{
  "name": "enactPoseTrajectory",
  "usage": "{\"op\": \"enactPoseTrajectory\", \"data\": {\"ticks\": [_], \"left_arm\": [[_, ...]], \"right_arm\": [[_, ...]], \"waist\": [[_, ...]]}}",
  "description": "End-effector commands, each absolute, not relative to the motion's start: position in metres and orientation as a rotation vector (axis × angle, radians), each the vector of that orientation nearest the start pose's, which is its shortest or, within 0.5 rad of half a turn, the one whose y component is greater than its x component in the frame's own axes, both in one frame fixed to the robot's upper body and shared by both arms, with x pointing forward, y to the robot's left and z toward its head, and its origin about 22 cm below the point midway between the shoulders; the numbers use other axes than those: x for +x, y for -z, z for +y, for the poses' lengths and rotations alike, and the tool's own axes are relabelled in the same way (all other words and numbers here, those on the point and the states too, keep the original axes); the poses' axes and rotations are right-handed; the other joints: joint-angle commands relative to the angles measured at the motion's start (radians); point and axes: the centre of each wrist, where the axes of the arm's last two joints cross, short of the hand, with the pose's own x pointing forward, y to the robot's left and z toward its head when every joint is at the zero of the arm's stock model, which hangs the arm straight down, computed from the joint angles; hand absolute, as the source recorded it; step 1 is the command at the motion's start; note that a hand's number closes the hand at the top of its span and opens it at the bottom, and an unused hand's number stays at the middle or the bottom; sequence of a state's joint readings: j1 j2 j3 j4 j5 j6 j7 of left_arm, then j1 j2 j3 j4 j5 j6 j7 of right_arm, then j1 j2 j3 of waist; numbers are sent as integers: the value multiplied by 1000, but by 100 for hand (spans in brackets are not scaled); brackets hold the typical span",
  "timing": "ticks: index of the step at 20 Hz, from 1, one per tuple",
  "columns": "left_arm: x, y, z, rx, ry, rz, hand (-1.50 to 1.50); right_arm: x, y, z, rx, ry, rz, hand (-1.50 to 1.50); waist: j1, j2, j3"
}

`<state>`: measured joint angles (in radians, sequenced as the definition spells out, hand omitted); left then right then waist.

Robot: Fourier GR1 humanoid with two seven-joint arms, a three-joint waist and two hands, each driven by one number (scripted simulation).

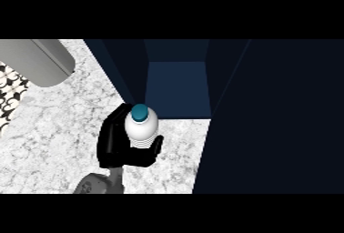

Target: Pick up the bottled water, place it into the cabinet and close the cabinet

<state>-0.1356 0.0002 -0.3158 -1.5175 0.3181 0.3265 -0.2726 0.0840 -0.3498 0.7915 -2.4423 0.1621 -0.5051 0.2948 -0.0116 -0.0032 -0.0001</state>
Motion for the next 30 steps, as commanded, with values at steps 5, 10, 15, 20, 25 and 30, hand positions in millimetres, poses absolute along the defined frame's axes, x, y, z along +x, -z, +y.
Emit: {"op": "enactPoseTrajectory", "data": {"ticks": [5,10,15,20,25,30], "left_arm": [[285,-38,106,-200,-216,-1842,150],[316,-65,92,-105,-187,-1858,150],[342,-66,94,-69,-151,-1830,150],[380,-74,95,-2,-125,-1812,150],[396,-58,89,106,-81,-1783,150],[409,-68,86,172,-79,-1760,150]], "right_arm": [[82,-169,-156,276,-212,-1973,-150],[86,-170,-160,256,-210,-1978,-150],[85,-169,-160,285,-192,-1978,-150],[90,-177,-162,284,-216,-1976,-150],[90,-169,-151,304,-180,-1982,-150],[76,-180,-163,304,-193,-1980,-150]], "waist": [[-3,1,0],[-5,2,0],[-3,3,1],[-8,6,0],[-16,7,-1],[-16,4,0]]}}
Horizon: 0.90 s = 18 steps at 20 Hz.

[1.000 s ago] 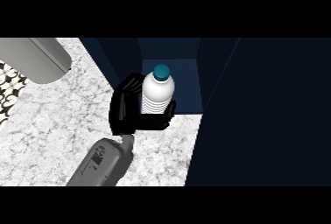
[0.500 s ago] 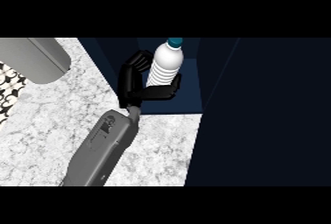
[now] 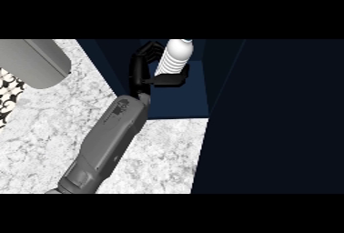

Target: Pick up the bottled water, place it into the cabinet and close the cabinet

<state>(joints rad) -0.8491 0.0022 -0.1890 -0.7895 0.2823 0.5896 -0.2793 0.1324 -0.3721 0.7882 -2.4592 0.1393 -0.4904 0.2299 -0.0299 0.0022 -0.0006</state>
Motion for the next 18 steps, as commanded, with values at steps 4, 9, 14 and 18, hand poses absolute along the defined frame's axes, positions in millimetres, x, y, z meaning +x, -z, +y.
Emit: {"op": "enactPoseTrajectory", "data": {"ticks": [4,9,14,18], "left_arm": [[422,-54,97,274,-34,-1765,150],[427,-52,86,422,18,-1730,150],[429,-40,98,440,-11,-1705,150],[422,-20,107,437,-12,-1684,150]], "right_arm": [[90,-166,-157,301,-182,-1973,-150],[88,-174,-161,322,-205,-1973,-150],[88,-169,-158,336,-198,-1998,-150],[93,-174,-163,292,-176,-1990,-150]], "waist": [[-8,7,0],[-19,10,0],[-36,19,0],[-15,13,-1]]}}
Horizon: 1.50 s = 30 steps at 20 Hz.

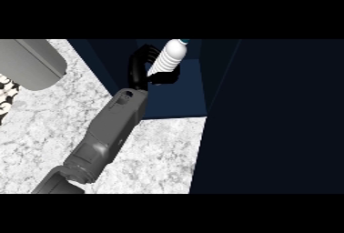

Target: Pick up the bottled water, place it into the cabinet and close the cabinet

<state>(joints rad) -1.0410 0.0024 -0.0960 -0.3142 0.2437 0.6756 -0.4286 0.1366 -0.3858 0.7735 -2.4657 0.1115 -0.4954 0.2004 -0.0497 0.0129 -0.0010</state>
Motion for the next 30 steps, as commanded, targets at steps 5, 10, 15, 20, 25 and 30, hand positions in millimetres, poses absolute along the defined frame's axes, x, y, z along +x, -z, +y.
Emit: {"op": "enactPoseTrajectory", "data": {"ticks": [5,10,15,20,25,30], "left_arm": [[419,-11,108,537,-3,-1667,150],[419,-4,118,615,90,-1647,-150],[419,-3,116,714,138,-1613,-150],[414,6,116,747,105,-1613,-150],[418,-3,111,715,94,-1636,-150],[426,-21,106,523,108,-1750,-150]], "right_arm": [[85,-172,-159,343,-216,-1984,-150],[88,-165,-157,332,-221,-1986,-150],[82,-163,-158,344,-228,-1976,-150],[90,-168,-159,341,-244,-2014,-150],[95,-162,-157,322,-231,-1984,-150],[88,-161,-156,352,-235,-1966,-150]], "waist": [[-17,2,0],[-21,9,0],[-29,6,0],[-36,15,-1],[-32,12,-1],[-19,6,-1]]}}
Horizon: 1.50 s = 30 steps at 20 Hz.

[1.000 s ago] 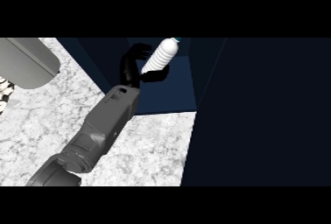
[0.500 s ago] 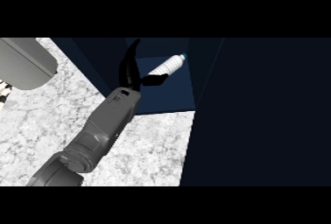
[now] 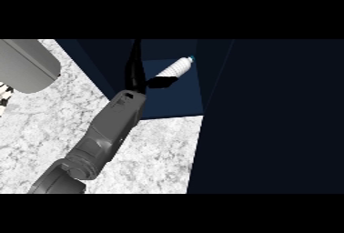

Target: Pick up the bottled water, place it into the cabinet and close the cabinet

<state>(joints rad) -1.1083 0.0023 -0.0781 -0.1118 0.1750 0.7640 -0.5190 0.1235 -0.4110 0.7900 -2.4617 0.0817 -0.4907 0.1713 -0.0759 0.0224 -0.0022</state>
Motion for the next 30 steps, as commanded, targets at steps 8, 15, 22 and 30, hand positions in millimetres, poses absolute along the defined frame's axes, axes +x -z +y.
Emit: {"op": "enactPoseTrajectory", "data": {"ticks": [8,15,22,30], "left_arm": [[419,-13,113,143,-39,-1927,150],[412,-9,112,-93,-31,-1927,150],[395,-9,105,-355,6,-1851,150],[343,5,116,-413,-115,-1872,150]], "right_arm": [[83,-171,-164,351,-234,-1976,-150],[85,-155,-151,297,-203,-1964,-150],[88,-163,-161,246,-212,-1979,-150],[83,-166,-167,210,-226,-1983,-150]], "waist": [[12,-10,0],[50,-26,1],[86,-38,2],[107,-44,2]]}}
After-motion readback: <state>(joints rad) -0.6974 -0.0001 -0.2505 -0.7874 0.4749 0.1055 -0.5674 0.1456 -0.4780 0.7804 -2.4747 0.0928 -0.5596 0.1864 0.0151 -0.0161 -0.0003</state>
